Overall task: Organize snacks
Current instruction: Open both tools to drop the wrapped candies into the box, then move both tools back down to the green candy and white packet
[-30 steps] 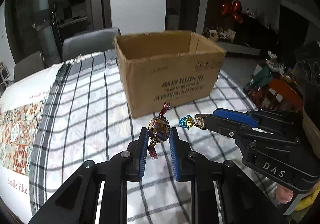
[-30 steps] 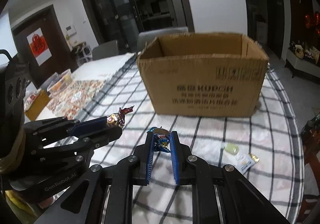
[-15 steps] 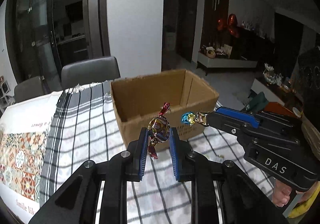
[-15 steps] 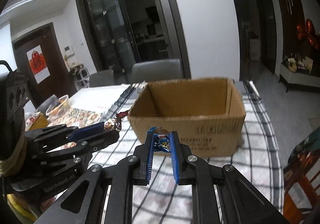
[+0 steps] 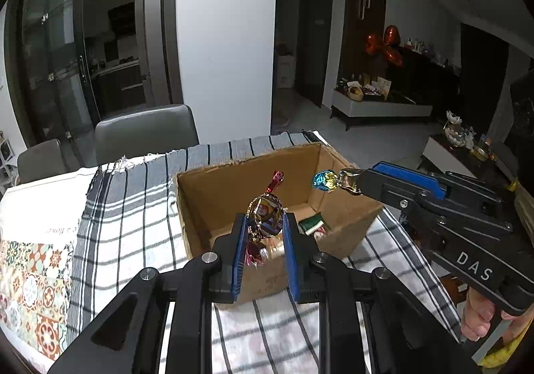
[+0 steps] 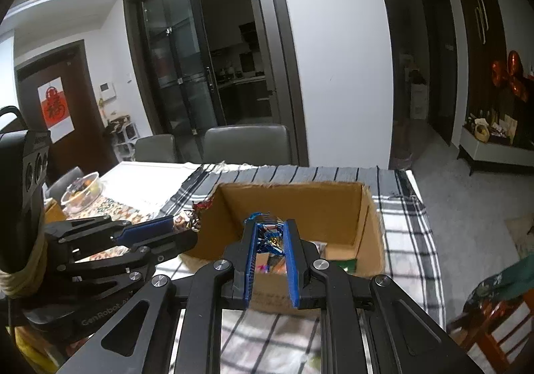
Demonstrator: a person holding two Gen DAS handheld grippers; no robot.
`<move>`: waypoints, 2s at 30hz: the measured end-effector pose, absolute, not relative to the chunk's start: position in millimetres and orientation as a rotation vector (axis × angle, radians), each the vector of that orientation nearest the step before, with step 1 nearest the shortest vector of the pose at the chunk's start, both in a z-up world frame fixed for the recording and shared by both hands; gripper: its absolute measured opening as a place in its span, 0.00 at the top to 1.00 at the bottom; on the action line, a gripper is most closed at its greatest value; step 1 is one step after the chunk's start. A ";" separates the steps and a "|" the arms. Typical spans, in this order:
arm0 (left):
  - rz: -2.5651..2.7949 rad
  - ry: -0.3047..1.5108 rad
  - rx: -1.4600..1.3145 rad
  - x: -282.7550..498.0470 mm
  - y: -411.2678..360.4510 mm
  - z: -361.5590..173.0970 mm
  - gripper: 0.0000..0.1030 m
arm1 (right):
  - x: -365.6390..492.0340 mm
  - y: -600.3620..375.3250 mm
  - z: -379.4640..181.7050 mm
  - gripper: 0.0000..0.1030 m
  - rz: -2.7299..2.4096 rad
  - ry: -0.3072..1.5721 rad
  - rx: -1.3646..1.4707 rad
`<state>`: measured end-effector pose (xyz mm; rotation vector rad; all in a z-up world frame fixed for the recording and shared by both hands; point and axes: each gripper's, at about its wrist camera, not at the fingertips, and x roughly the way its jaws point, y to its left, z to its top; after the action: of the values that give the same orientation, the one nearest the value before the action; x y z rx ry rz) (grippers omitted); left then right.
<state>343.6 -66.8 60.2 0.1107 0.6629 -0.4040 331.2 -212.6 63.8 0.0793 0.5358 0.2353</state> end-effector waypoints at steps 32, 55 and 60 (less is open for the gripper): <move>-0.387 0.587 0.208 287.4 -85.8 40.7 0.44 | 274.9 -252.4 11.1 0.62 0.073 0.638 0.156; -0.526 0.677 0.305 268.9 -107.3 -38.0 0.50 | 237.7 -259.7 -79.8 0.62 -0.143 0.813 0.356; -0.544 0.707 0.343 272.3 -112.3 -62.2 0.52 | 238.3 -253.7 -97.4 0.63 -0.160 0.830 0.352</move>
<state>272.3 -112.3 -62.2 0.3432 0.7065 -0.5437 238.3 -253.7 -97.4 0.3522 0.8297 -0.1597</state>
